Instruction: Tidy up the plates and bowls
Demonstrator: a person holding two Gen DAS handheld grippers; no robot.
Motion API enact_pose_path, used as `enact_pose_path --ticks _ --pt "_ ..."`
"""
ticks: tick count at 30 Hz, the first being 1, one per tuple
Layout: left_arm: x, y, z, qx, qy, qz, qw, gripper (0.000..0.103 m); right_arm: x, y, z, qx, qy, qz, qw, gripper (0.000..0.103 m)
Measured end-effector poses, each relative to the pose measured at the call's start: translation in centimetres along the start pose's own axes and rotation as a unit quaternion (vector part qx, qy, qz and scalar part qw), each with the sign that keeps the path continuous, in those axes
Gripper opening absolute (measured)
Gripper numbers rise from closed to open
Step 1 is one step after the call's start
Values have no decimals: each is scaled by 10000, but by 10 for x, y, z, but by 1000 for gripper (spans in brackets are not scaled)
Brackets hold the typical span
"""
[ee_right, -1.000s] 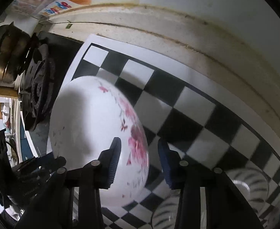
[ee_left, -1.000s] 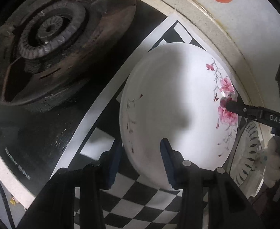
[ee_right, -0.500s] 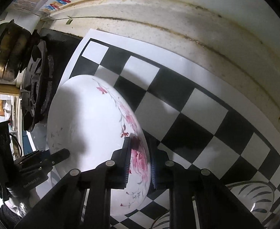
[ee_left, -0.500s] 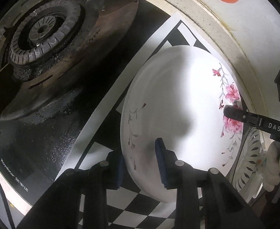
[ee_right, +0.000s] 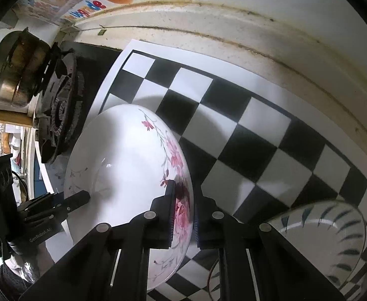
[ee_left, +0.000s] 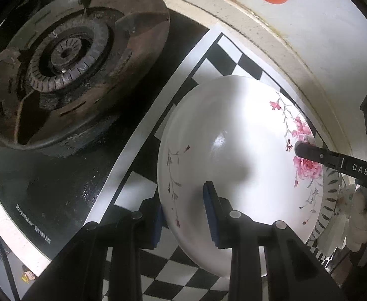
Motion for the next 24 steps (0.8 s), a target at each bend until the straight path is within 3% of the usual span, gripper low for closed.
enact_pose_path --ticks 11,24 --pt "30 -32 -42 85 -62 575 9983 27 54 -12 -49 -223 -405 411 9981 14" --pt "80 -78 -75 313 -80 1331 9906 27 167 -49 -119 -348 -913 1063 9895 14"
Point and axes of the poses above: each gripper's, at about its wrist camera, not at the fingertips, and z roughly the way its jaws point, y to its left, x to its underside, the point moved 2 cm from there along z, roughly the way its jaws point, and after that the axes turned 14 degrees about x, right-handed, at the moved point
